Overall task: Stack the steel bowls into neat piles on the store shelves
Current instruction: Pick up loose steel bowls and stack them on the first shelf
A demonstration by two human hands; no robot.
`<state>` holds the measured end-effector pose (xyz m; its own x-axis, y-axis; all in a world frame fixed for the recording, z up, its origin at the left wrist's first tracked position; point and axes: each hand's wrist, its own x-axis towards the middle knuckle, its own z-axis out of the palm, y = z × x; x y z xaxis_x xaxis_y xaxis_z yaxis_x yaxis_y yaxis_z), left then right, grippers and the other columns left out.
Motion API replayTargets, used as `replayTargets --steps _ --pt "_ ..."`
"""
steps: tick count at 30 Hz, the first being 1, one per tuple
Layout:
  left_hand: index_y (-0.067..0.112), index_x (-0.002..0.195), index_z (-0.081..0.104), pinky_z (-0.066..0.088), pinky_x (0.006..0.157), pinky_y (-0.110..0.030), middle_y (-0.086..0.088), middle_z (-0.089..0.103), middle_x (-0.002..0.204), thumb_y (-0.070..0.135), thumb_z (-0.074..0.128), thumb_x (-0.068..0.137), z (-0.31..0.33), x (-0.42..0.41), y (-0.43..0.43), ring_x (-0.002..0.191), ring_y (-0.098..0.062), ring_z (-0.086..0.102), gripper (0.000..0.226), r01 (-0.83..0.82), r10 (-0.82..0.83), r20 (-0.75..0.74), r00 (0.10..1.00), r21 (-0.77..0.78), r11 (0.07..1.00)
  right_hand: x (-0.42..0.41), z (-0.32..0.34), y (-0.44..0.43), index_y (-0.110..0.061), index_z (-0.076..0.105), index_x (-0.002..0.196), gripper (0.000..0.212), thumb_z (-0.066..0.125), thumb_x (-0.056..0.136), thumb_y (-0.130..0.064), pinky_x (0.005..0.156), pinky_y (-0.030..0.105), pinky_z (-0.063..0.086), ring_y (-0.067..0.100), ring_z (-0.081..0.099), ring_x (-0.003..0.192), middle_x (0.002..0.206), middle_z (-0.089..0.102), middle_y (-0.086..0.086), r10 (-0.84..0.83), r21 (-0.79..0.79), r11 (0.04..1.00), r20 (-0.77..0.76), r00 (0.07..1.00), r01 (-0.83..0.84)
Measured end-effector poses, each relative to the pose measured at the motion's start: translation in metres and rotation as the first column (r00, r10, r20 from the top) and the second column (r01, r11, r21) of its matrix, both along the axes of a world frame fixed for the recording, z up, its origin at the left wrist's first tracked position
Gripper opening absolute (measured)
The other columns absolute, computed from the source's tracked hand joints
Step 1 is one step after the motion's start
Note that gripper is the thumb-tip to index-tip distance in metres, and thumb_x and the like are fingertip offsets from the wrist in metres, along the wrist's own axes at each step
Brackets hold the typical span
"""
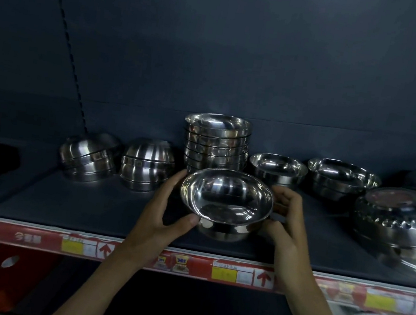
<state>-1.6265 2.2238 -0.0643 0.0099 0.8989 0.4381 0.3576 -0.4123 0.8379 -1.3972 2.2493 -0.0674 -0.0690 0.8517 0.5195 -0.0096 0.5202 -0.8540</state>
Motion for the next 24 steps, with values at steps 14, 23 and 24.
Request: replayTargets --steps 14,23,24 --pt "0.012 0.131 0.056 0.050 0.092 -0.021 0.002 0.067 0.125 0.031 0.070 0.082 0.108 -0.001 0.027 0.117 -0.008 0.062 0.055 0.000 -0.065 0.219 0.974 0.287 0.958 -0.010 0.105 0.024 -0.028 0.045 0.126 0.052 0.062 0.076 -0.034 0.083 0.018 0.048 -0.002 0.056 0.105 0.120 0.055 -0.012 0.002 0.155 0.988 -0.106 0.994 0.015" --pt "0.007 0.134 0.053 0.044 0.091 -0.010 -0.001 0.065 0.129 0.013 0.052 0.098 0.141 -0.009 0.072 0.119 -0.002 0.059 0.036 0.041 -0.081 0.130 0.988 0.288 0.957 -0.036 0.141 0.064 -0.023 0.035 0.137 0.075 0.074 0.076 -0.044 0.083 0.001 0.041 -0.016 0.046 0.113 0.118 0.050 -0.026 -0.054 0.162 0.985 -0.034 0.998 0.059" --pt "0.007 0.136 0.052 0.044 0.092 -0.010 -0.002 0.062 0.133 0.015 0.053 0.098 0.141 -0.011 0.079 0.122 -0.003 0.057 0.039 0.036 -0.074 0.121 0.990 0.286 0.958 -0.039 0.142 0.069 -0.023 0.032 0.140 0.078 0.074 0.077 -0.042 0.082 -0.001 0.040 -0.018 0.046 0.110 0.117 0.049 -0.027 -0.057 0.162 0.985 -0.022 0.998 0.060"
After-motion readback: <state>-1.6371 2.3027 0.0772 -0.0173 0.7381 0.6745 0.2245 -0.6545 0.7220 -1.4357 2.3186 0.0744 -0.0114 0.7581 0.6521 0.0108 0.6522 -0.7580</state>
